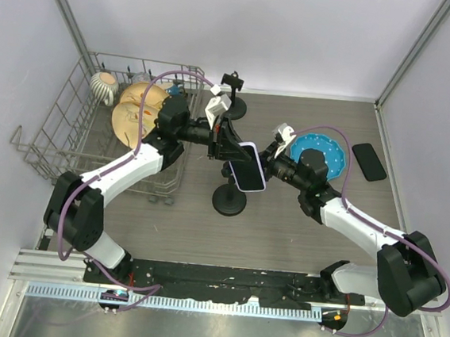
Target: Place the phone on the phone stand
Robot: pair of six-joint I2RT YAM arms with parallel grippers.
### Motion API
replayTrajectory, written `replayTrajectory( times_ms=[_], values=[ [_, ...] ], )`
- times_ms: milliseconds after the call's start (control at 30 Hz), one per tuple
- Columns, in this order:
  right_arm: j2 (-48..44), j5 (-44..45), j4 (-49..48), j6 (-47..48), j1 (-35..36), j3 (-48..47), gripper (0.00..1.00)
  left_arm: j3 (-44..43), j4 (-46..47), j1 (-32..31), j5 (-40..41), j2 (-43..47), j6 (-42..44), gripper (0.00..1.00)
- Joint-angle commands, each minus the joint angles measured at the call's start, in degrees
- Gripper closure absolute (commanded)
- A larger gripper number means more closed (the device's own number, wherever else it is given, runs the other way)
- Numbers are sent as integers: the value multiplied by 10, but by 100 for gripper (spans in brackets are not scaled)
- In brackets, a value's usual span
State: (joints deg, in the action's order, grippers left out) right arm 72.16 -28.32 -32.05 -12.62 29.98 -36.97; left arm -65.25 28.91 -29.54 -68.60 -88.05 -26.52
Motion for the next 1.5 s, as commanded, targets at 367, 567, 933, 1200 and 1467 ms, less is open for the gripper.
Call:
replayTrajectory(
  times_ms=[367, 567, 933, 1200, 1467],
  values=[
    [-4, -45, -55, -25, -1, 1, 99, 1, 26, 17, 9, 7, 63, 100],
    [2, -61, -57, -24, -2, -3, 99, -9, 44, 25, -12, -13, 44, 100],
    [11, -73, -60, -22, -3, -5, 99, -1, 110, 34, -14, -42, 1, 100],
    [-14, 31, -98, -33, -2, 34, 99, 46, 36, 40, 107, 27, 49, 100],
    [-61, 168, -108, -28, 3, 69, 99, 36, -134, 38, 238, 75, 116, 100]
  ],
)
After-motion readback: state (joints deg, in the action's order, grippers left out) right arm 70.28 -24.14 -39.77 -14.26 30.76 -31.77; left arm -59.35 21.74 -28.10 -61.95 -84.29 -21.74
